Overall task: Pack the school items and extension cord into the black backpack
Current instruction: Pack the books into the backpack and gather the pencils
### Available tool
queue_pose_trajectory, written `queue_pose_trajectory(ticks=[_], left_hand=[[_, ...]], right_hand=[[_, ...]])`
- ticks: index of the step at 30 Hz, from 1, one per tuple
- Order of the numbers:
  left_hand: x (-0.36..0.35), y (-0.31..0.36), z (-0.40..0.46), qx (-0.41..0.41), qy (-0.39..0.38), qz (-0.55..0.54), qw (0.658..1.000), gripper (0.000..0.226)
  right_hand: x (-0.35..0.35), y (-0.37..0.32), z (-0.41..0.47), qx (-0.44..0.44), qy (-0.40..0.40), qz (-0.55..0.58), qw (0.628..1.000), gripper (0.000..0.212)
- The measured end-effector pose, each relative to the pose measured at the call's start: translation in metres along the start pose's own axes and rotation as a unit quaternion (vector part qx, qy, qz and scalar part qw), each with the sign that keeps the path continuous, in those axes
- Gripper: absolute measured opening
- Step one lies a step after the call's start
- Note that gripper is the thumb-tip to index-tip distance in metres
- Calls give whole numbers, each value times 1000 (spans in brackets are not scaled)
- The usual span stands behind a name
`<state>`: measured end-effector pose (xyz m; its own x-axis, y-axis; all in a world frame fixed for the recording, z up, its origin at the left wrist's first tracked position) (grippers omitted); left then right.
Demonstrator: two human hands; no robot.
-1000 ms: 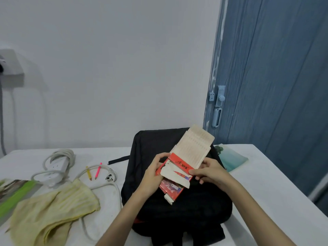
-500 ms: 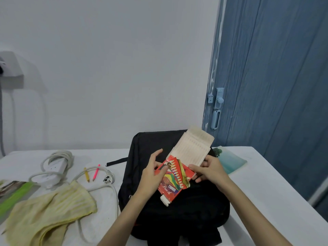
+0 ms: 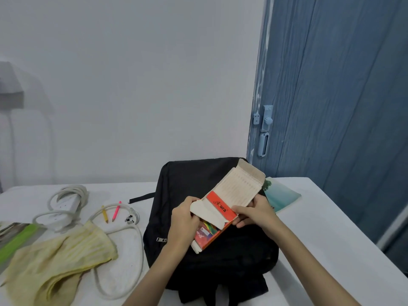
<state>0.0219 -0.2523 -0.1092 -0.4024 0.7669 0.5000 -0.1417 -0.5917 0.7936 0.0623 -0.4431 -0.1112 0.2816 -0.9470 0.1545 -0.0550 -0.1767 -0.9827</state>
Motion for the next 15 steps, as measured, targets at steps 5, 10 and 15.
queue_pose_trajectory(ticks=[5,10,15], left_hand=[[1,8,-1,-13,-13,11,1000,10],[3,3,-2,-7,-35,26,999,12],[6,4,-5,-24,-36,37,998,14]], right_hand=[[-9,1,-2,-15,-43,-47,998,30],[-20,10,-4,-42,-75,-27,996,25],[-27,14,-9,-77,-111,26,990,26]])
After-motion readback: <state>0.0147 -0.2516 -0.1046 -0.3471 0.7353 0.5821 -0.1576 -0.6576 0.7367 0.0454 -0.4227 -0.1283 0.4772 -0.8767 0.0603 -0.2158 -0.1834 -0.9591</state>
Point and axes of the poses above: each hand's wrist, its own z-axis towards the middle knuckle, its own x-axis out of the back of the hand, y = z × x, the point moved 9 cm from there along z, towards the middle knuckle, and after that the axes turned 2 degrees about -z, right-handed, at the moved point
